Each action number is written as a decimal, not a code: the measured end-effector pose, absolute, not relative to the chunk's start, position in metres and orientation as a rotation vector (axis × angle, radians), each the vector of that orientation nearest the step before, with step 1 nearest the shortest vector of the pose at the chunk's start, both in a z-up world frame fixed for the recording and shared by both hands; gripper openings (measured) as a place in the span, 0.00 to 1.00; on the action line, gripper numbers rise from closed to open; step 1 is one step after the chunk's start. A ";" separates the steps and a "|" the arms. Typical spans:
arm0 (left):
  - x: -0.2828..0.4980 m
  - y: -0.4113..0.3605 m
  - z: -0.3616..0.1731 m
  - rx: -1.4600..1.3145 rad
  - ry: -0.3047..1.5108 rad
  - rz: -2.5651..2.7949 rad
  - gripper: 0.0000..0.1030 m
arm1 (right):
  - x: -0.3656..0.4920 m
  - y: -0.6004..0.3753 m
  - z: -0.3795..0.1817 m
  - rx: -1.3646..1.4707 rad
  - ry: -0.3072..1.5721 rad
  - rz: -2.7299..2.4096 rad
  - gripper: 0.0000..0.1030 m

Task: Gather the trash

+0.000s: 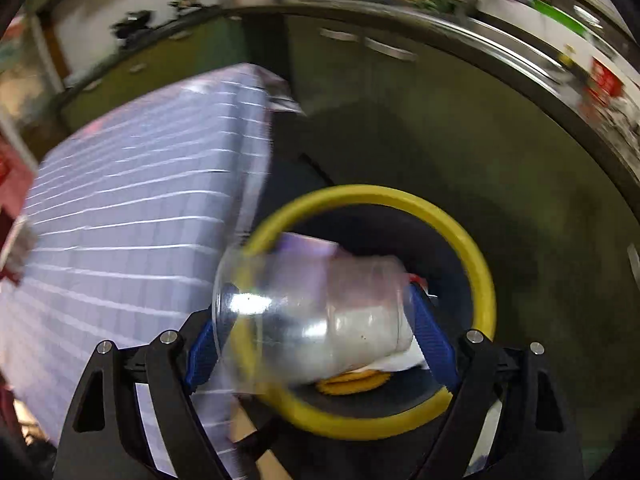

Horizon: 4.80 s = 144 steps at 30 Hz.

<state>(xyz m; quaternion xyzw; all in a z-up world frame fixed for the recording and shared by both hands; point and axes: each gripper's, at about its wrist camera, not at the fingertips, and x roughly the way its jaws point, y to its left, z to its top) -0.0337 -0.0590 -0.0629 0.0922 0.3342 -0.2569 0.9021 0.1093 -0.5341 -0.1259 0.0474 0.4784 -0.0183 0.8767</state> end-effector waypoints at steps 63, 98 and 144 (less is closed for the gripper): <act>0.119 -0.026 -0.120 0.164 0.918 -0.369 0.34 | 0.053 -0.437 -0.102 0.145 0.877 0.187 0.88; 0.077 -0.391 -0.034 0.439 0.750 -1.050 0.33 | -0.072 -0.578 -0.085 0.284 0.738 -0.108 0.88; -0.010 -0.198 0.012 0.178 0.525 -0.434 0.93 | -0.069 -0.495 -0.068 0.228 0.672 0.121 0.92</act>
